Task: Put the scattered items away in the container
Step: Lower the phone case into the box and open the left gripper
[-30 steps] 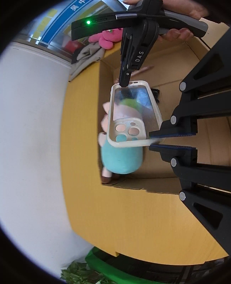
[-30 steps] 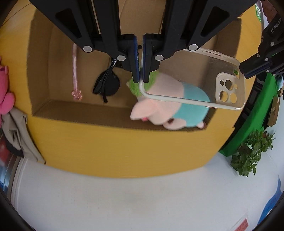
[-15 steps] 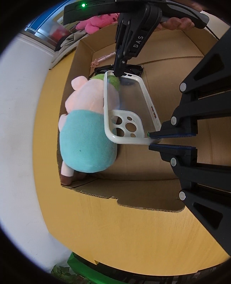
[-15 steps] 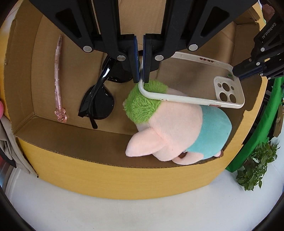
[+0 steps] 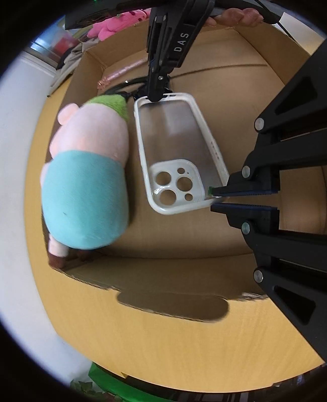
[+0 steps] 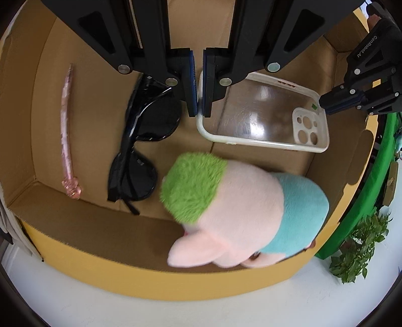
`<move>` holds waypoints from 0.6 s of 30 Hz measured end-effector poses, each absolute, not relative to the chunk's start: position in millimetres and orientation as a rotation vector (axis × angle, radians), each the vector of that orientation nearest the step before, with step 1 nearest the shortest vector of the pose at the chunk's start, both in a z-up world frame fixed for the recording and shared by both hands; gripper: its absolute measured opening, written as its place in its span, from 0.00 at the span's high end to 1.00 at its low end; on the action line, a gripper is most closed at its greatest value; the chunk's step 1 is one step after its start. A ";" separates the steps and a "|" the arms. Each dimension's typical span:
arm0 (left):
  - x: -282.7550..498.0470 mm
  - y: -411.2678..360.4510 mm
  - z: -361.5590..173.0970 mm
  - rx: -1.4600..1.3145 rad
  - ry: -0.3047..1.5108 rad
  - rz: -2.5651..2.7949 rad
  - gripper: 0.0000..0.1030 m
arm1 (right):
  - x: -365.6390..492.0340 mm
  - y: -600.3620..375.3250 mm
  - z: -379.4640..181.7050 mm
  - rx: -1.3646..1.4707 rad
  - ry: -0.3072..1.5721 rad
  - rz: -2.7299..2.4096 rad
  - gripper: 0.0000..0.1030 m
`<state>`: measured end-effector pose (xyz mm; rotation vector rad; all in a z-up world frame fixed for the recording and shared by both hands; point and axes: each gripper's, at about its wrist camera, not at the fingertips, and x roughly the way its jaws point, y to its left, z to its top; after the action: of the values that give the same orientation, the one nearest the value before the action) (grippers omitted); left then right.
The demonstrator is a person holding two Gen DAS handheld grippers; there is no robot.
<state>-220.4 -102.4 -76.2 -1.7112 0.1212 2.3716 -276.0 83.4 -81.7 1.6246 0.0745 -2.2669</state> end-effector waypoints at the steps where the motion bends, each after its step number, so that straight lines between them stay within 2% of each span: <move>1: -217.2 -103.7 -77.9 -1.722 0.133 2.369 0.98 | -273.4 80.3 -85.8 1.632 0.073 -2.251 0.95; 8: -214.2 -94.8 -85.3 -1.757 0.188 2.370 0.99 | -263.8 76.0 -89.0 1.642 0.073 -2.253 0.95; 16: -209.2 -102.6 -76.0 -1.709 0.128 2.419 0.98 | -257.6 88.1 -84.8 1.619 0.045 -2.268 0.94; 18: -204.3 -106.6 -64.9 -1.659 0.094 2.454 0.98 | -252.1 90.1 -77.6 1.599 0.074 -2.283 0.87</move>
<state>-204.3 -106.6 -64.9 -1.6585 0.0941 2.4536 -252.1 90.1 -77.6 1.5990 0.0739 -2.2829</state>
